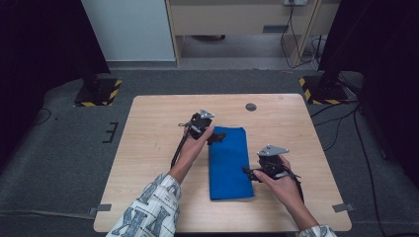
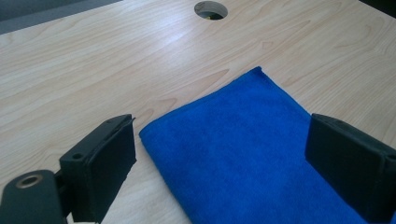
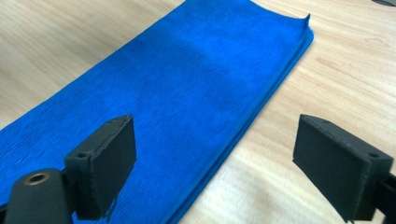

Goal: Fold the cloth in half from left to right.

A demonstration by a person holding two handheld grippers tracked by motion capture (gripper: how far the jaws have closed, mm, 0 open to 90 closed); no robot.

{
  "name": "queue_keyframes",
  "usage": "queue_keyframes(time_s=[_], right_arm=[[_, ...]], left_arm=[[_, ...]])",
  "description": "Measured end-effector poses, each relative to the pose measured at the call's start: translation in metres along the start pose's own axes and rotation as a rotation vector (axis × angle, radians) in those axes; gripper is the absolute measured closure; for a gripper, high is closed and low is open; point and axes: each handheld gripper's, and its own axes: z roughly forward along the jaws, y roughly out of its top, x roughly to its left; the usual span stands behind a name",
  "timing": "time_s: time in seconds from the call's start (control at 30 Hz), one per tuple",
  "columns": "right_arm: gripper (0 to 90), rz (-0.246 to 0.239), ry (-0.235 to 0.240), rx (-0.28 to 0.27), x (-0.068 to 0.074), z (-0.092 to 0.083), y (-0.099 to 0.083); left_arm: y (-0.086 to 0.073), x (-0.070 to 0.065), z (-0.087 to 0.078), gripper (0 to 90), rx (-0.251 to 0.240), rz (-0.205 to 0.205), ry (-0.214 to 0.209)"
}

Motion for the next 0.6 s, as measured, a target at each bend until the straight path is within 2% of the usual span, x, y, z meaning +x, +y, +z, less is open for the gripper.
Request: queue_keyframes(time_s=[0.13,0.43,0.5,0.6], right_arm=[[14.2,-0.007,-0.009,0.012,-0.004,0.008,0.009],[15.8,-0.004,-0.035,0.025,-0.011,0.028,0.034],[16.7,-0.009,-0.042,0.03,-0.013,0.032,0.039],[18.9,-0.012,-0.055,0.027,-0.017,0.037,0.048]], left_arm=[[-0.005,0.001,-0.005,7.8,0.013,0.024,0.012],[-0.009,0.008,-0.011,7.7,0.006,0.026,0.014],[-0.009,0.009,-0.013,7.8,0.006,0.034,0.027],[-0.009,0.013,-0.015,7.9,0.002,0.014,0.032]])
